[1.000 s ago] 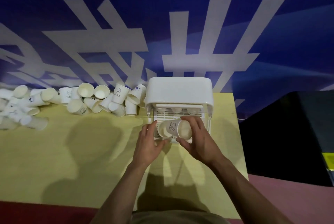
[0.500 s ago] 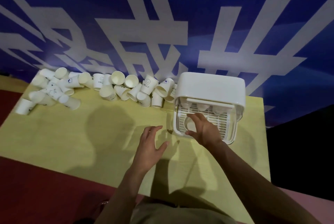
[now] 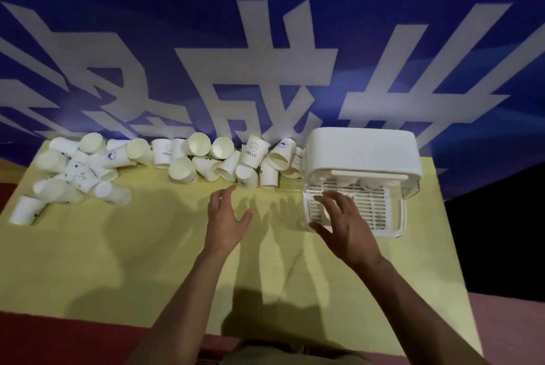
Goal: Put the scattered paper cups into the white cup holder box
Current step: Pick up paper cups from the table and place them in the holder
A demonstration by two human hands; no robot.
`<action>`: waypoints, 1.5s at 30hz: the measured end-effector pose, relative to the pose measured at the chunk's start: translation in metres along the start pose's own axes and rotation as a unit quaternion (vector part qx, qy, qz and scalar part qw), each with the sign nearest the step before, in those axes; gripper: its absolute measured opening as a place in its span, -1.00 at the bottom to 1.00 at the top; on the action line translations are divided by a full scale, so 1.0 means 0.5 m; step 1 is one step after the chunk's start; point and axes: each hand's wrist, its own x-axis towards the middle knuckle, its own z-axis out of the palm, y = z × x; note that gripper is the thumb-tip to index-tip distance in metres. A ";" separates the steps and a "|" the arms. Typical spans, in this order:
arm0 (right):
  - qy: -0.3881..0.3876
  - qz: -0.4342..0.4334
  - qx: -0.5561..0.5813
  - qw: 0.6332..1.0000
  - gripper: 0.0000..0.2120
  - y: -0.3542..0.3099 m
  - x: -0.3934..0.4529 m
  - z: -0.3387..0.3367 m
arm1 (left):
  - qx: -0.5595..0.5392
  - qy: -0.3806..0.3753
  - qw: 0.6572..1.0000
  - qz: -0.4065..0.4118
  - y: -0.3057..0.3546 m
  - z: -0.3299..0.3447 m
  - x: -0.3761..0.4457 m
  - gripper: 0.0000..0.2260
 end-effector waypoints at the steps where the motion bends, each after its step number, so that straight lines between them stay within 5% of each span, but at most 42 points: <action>1: 0.010 0.008 -0.006 1.000 -0.50 -0.023 0.000 -0.001 | 0.010 -0.003 1.000 0.001 -0.008 -0.007 0.033 -0.35; 10: 0.043 0.041 -0.062 0.996 -0.67 -0.134 0.014 0.028 | 0.082 -0.062 0.994 0.025 -0.030 0.044 0.237 -0.27; 23: 0.034 0.087 -0.104 0.990 -0.70 -0.198 0.090 0.058 | 0.071 -0.042 0.996 0.040 -0.067 0.022 0.207 -0.38; 30: -0.021 0.072 -0.115 0.990 -0.44 -0.225 0.227 0.131 | 0.002 -0.068 0.994 0.080 -0.175 -0.072 0.128 -0.32; 45: -0.151 0.064 -0.142 0.976 -0.07 -0.269 0.343 0.300 | 0.001 -0.094 0.995 -0.041 -0.341 -0.157 0.064 -0.27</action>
